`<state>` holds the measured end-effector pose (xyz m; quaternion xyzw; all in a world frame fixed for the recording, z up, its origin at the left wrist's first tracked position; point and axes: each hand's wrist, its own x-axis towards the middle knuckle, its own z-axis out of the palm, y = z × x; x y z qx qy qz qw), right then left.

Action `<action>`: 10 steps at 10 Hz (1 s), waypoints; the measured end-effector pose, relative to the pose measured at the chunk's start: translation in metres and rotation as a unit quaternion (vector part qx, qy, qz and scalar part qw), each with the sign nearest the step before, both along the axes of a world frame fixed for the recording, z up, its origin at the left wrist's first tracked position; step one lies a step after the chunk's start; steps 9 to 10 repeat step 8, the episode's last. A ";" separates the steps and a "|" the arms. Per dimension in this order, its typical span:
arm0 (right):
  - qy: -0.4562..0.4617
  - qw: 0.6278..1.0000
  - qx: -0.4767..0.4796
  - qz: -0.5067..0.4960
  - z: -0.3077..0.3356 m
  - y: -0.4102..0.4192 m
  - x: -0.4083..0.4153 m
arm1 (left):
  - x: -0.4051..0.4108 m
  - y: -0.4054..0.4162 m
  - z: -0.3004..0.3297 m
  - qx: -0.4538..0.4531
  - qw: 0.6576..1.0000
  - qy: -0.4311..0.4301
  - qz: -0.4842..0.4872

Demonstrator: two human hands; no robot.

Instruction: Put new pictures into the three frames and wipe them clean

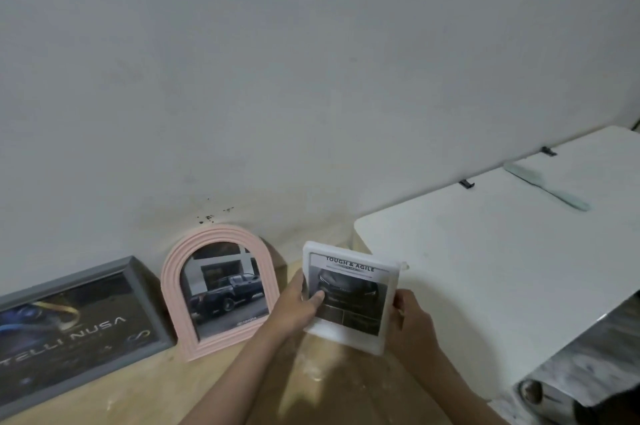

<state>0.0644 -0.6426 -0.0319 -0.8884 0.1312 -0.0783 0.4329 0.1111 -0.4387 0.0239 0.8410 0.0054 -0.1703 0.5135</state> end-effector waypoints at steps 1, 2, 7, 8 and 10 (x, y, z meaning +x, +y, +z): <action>-0.007 0.999 0.022 0.025 -0.002 -0.001 -0.008 | -0.003 -0.001 -0.001 0.002 1.000 -0.009 0.001; -0.017 0.998 0.021 0.051 0.000 0.002 -0.014 | -0.009 0.004 -0.004 0.015 1.000 -0.011 0.005; 0.001 0.994 0.027 0.105 0.002 0.015 -0.016 | -0.047 0.003 0.013 0.016 0.996 0.028 0.078; 0.005 0.996 0.040 0.075 0.015 0.024 -0.027 | -0.069 0.009 0.021 0.018 0.995 0.025 0.099; 0.005 0.996 0.040 0.075 0.015 0.024 -0.027 | -0.069 0.009 0.021 0.018 0.995 0.025 0.099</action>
